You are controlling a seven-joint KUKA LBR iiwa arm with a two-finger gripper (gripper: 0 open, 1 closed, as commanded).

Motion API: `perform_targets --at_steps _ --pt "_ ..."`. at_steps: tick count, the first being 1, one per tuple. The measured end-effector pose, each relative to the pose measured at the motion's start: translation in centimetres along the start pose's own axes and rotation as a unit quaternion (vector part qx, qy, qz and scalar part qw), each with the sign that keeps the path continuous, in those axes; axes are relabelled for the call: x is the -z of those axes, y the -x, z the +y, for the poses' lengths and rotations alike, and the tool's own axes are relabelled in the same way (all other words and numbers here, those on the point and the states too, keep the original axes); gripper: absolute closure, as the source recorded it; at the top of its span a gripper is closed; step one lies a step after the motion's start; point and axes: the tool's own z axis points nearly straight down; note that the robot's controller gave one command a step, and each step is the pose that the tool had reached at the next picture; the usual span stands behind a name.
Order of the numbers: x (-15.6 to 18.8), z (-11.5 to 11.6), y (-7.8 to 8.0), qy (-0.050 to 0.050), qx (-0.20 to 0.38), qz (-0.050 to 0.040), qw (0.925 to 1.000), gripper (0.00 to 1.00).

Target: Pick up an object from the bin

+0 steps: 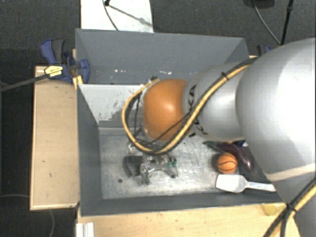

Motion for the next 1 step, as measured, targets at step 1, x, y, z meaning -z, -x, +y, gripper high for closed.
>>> perform_targets --at_steps 1 --pt "-0.15 -0.01 0.22 0.000 -0.001 -0.0075 1.0000 0.00"
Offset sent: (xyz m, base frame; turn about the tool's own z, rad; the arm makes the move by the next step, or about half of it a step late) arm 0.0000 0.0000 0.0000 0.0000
